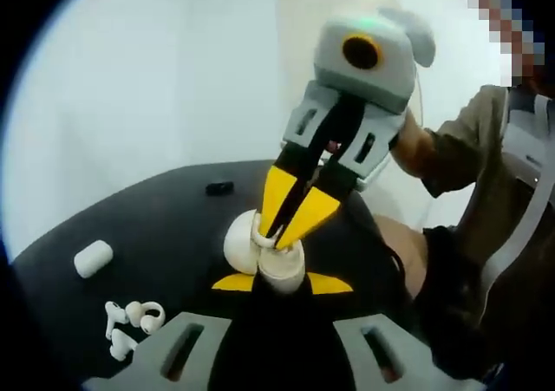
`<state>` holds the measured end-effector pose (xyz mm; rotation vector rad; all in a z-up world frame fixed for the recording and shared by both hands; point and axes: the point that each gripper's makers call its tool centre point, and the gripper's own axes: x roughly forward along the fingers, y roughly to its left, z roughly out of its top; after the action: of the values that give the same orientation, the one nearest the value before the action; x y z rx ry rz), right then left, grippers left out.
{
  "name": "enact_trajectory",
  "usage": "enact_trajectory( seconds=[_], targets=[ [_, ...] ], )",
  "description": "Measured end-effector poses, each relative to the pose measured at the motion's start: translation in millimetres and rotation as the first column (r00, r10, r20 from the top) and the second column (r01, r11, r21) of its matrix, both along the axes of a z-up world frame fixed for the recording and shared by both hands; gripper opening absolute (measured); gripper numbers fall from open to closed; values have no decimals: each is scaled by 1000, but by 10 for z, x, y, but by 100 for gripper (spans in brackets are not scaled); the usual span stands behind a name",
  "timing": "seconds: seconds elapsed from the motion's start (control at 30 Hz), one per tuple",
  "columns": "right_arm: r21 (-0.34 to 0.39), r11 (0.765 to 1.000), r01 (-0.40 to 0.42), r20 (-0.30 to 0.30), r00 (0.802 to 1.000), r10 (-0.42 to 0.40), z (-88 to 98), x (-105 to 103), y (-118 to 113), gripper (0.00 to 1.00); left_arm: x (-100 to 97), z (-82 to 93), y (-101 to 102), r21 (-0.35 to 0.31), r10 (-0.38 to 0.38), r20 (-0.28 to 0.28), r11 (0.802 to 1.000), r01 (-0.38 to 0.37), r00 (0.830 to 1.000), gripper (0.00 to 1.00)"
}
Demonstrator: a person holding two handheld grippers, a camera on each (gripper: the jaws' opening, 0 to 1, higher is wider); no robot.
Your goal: Pick up three earphones and place each one into its charging case using tactile feedback, ensure that each earphone is properly inserted and securely positioned inside the case.
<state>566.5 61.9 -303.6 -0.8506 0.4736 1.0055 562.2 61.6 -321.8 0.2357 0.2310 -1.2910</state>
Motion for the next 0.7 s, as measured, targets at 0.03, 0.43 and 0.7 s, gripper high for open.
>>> enact_trajectory(
  seconds=[0.03, 0.43, 0.7],
  targets=[
    [9, 1000, 4, -9, 1000, -4, -1, 3, -6, 6, 2, 3, -2, -3, 0, 0, 1000, 0, 1000, 17],
    [234, 972, 2, -132, 991, 30, 164, -26, -34, 5, 8, -13, -3, 4, -1, 6, 1000, 1, 1000, 17],
    [444, 894, 62, -225, 973, 44, 522, 52, -222, 6, 16, -22, -4, 7, 2, 10, 1000, -2, 1000, 17]
  ],
)
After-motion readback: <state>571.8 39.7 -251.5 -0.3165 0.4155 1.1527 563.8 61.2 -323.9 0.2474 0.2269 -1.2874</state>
